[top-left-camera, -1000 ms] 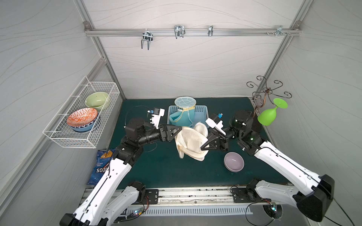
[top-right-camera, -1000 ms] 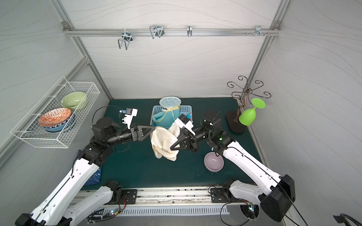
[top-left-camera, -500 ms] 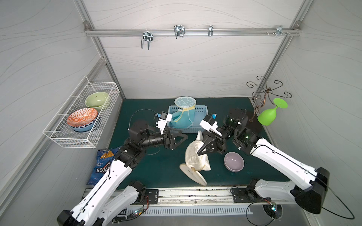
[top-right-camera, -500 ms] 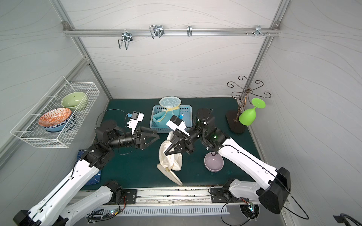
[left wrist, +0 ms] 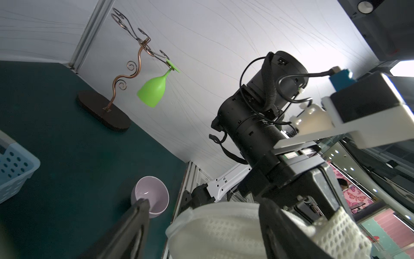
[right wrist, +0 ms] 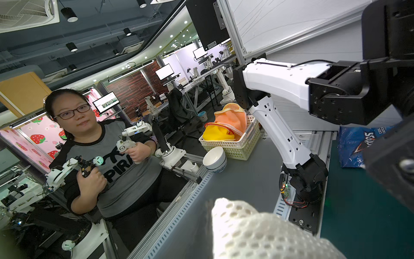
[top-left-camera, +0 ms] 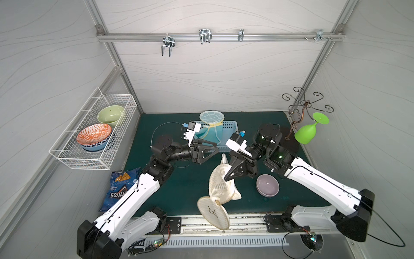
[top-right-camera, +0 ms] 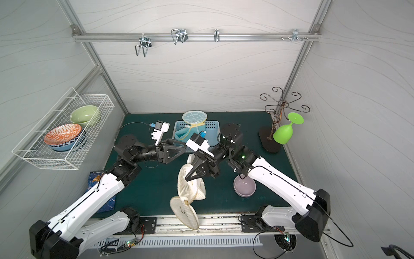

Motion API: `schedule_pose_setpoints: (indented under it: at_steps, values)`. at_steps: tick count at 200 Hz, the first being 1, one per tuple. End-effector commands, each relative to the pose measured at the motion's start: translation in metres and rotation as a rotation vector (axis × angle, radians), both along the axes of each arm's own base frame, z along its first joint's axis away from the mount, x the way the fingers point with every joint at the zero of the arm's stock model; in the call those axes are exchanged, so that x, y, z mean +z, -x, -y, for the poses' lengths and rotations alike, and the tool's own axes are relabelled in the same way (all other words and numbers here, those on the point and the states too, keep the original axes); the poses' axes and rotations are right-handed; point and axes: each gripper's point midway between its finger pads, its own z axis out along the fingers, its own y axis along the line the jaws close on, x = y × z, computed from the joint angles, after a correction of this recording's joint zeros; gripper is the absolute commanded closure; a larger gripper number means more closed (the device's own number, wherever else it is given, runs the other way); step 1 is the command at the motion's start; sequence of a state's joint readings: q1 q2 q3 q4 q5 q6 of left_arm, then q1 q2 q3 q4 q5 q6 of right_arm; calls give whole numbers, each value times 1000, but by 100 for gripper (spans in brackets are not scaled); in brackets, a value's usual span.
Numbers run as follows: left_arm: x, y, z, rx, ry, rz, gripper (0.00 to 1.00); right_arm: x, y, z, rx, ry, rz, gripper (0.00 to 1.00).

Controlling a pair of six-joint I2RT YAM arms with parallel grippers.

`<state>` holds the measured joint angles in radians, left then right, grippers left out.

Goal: Turn the laundry bag inside out
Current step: Turn over the laundry bag.

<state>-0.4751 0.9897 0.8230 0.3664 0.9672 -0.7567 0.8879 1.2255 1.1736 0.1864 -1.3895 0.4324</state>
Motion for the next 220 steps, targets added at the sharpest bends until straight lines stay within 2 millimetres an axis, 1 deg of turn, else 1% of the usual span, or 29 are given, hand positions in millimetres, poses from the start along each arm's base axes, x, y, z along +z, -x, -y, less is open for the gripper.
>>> schedule_pose_setpoints:
  at_steps: [1, 19, 35, 54, 66, 77, 82, 94, 103, 119, 125, 128, 133, 153, 160, 177, 189, 190, 191, 199, 202, 207, 220]
  values:
    - [19, 29, 8, -88, 27, 103, 19, 12, 1, 3, 7, -40, 31, 100]
    - [5, 36, 16, -76, -57, 134, 17, 14, 6, 5, 29, -49, 37, 100]
    - [4, 38, 18, -92, -61, 140, 17, 18, 13, 10, 52, -61, 49, 100]
    - [11, 41, 20, -122, -50, 151, 16, 22, 19, 16, 64, -73, 60, 100]
    - [19, 46, 20, -152, -22, 172, 16, 24, 24, 19, 70, -86, 71, 100]
    - [28, 49, 21, -182, 17, 166, 15, 25, 22, 17, 54, -88, 71, 100]
    - [31, 51, 21, -199, 34, 160, 17, 25, 19, 16, 43, -87, 69, 100]
    - [33, 51, 21, -198, 41, 145, 27, 25, 10, 14, 1, -80, 61, 100]
    - [30, 52, 20, -185, 28, 134, 37, 24, 3, 13, -32, -76, 55, 100]
    - [28, 53, 14, -131, 15, 127, 64, 24, -6, 11, -77, -82, 54, 100]
    - [28, 53, 11, -110, 15, 126, 77, 23, -11, 9, -106, -76, 46, 100]
    - [28, 54, 9, -100, 14, 123, 84, 22, -14, 8, -121, -73, 42, 100]
    - [28, 54, 7, -79, 11, 120, 100, 21, -21, 6, -149, -64, 30, 100]
    - [22, 49, -9, 55, -57, 94, 100, 12, -47, -1, -265, -13, -30, 100]
    - [19, 43, -16, 127, -80, 82, 100, 7, -56, -3, -307, 7, -44, 100]
    - [17, 39, -34, 253, -99, 76, 100, -1, -61, -4, -342, 25, -61, 100]
    - [13, 38, -40, 286, -126, 69, 100, -3, -63, -6, -351, 31, -72, 100]
    - [12, 38, -40, 287, -130, 71, 99, -3, -64, -6, -354, 33, -73, 100]
    - [11, 38, -40, 288, -134, 70, 95, -4, -64, -6, -355, 34, -75, 100]
    - [5, 36, -41, 300, -162, 64, 56, -3, -68, -8, -376, 39, -82, 100]
    - [3, 35, -42, 307, -173, 58, 46, -3, -69, -8, -380, 42, -85, 100]
    - [-1, 33, -43, 316, -187, 54, 38, -2, -70, -9, -383, 42, -85, 100]
    - [-11, 29, -42, 325, -212, 49, 25, -1, -71, -10, -381, 44, -88, 100]
